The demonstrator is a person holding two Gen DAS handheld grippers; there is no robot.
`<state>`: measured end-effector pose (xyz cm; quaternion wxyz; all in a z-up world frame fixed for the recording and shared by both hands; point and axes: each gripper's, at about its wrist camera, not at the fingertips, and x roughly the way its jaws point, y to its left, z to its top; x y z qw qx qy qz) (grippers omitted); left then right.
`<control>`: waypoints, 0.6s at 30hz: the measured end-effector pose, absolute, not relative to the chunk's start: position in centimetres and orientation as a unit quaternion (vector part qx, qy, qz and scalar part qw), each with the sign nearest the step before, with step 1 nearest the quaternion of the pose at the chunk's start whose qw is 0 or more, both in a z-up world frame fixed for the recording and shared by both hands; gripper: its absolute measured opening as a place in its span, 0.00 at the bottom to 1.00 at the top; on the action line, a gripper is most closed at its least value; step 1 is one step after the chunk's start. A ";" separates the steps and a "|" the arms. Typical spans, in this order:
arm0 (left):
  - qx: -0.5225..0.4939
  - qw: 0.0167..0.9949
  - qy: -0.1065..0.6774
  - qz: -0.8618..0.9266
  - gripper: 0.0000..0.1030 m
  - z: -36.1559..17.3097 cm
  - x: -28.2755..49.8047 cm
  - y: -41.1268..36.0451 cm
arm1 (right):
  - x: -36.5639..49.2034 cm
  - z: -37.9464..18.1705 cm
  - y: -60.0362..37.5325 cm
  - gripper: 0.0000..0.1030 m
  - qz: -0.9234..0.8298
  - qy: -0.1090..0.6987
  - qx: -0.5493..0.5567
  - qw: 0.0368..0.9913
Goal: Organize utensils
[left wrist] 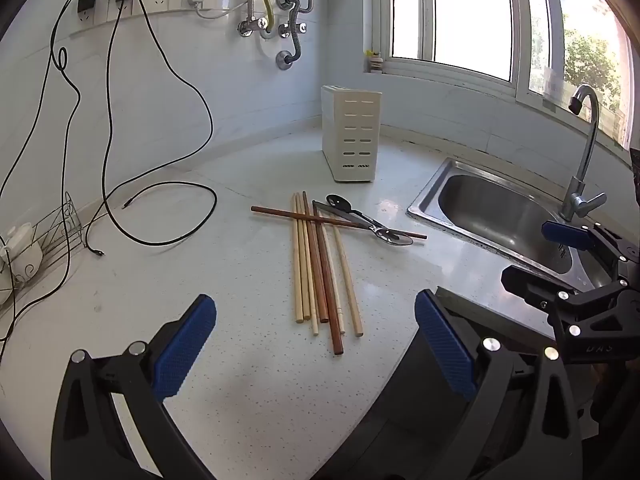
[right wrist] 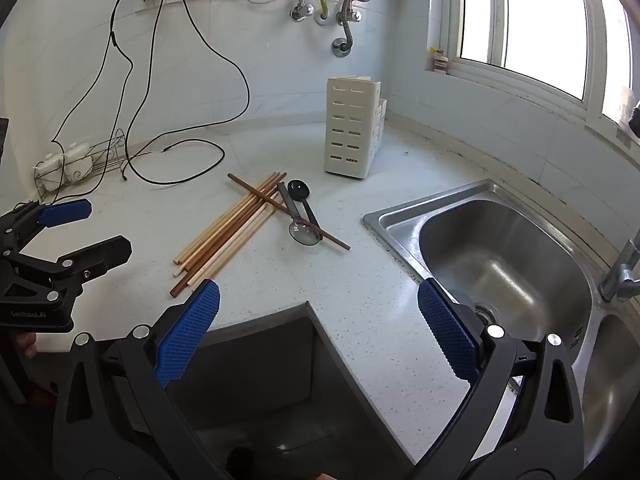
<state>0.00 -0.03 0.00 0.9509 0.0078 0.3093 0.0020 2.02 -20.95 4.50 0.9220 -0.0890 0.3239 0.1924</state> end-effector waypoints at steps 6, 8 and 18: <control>0.004 0.950 0.312 0.002 0.95 0.1 0.1 -0.1 | 2.0 4.8 -20.9 0.92 0.193 0.322 -0.093 0.922; 0.005 0.950 0.312 0.000 0.95 0.1 0.0 -0.2 | 2.1 4.5 -21.0 0.92 0.191 0.321 -0.093 0.923; 0.006 0.950 0.312 0.003 0.95 0.1 0.2 -0.2 | 2.3 4.7 -21.1 0.92 0.197 0.322 -0.091 0.922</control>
